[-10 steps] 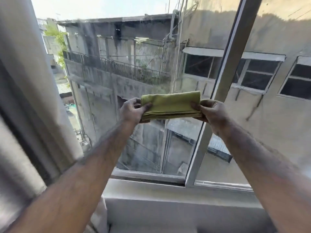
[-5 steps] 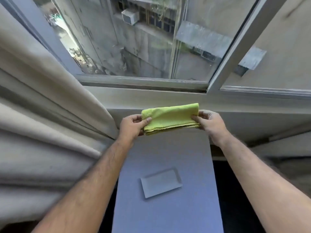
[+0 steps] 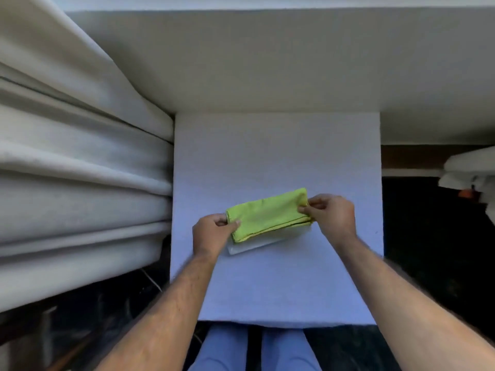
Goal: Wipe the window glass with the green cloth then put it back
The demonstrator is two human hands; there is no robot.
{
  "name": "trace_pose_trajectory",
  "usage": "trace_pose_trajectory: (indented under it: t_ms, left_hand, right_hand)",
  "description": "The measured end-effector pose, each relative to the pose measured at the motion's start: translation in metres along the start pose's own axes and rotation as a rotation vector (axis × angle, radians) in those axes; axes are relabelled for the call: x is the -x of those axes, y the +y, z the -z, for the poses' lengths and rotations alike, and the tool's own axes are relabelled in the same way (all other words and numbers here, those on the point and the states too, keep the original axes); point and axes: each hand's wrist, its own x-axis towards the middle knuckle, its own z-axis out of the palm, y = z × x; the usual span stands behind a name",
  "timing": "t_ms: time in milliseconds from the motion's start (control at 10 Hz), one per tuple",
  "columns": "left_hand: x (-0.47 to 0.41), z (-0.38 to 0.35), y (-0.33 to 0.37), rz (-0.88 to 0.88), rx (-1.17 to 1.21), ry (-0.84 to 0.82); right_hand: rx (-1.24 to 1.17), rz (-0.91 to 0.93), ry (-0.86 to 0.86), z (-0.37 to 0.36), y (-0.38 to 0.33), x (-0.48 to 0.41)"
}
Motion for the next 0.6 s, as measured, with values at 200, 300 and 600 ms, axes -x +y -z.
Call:
trace_pose_trajectory:
  t_ms: [200, 300, 600]
  left_hand:
    - [-0.013, -0.035, -0.04, 0.04, -0.293, 0.1]
    - [-0.014, -0.044, -0.039, -0.014, -0.421, 0.14]
    - [-0.004, -0.011, 0.005, -0.488, -0.674, 0.142]
  right_hand:
    - [0.304, 0.056, 0.064, -0.047, 0.035, -0.012]
    - [0.652, 0.236, 0.14, -0.057, 0.037, -0.018]
    - [1.098, 0.64, 0.098, -0.028, -0.019, -0.011]
